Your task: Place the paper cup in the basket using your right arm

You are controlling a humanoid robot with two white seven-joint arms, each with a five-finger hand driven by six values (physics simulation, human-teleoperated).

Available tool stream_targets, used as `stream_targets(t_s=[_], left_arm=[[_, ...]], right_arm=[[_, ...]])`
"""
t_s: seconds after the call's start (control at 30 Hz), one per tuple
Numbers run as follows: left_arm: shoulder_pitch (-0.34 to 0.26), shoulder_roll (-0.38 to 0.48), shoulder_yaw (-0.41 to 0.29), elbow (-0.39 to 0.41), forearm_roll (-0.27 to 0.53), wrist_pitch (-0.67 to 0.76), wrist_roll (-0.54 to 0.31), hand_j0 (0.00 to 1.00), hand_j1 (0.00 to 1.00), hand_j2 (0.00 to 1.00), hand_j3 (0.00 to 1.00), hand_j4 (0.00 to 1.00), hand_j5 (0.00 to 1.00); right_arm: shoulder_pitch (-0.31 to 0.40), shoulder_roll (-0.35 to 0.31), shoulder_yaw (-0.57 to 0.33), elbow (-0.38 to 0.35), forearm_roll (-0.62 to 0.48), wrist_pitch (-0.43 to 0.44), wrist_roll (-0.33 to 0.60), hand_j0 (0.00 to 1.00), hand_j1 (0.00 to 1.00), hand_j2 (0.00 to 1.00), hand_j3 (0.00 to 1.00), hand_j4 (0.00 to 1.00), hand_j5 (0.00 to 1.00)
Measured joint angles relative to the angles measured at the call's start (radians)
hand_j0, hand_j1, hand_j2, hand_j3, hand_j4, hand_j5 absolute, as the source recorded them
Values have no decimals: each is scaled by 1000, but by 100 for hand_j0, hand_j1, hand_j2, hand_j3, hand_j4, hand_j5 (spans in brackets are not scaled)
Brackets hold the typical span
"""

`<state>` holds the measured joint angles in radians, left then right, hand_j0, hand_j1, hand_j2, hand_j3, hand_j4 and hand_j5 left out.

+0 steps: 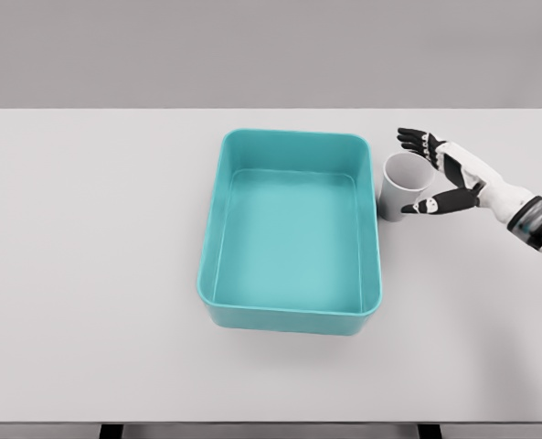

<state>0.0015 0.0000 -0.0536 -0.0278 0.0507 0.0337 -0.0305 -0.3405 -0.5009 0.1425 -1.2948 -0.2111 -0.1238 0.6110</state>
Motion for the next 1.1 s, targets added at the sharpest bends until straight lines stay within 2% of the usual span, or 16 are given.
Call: stream_targets(t_s=[0.3,0.67,1.1], left_arm=[[0,0,0,0,0,0,0,100,100,100,100,100,100],[0,0,0,0,0,0,0,100,100,100,100,100,100],[0,0,0,0,0,0,0,100,100,100,100,100,100]], right_arm=[[-14,2,-2,5,14,0,0,100,100,100,100,100,100],[-14,13,-5,7,83,-31,0,100,100,100,100,100,100],[-32,14,-11,6,100,-35,0,100,100,100,100,100,100]])
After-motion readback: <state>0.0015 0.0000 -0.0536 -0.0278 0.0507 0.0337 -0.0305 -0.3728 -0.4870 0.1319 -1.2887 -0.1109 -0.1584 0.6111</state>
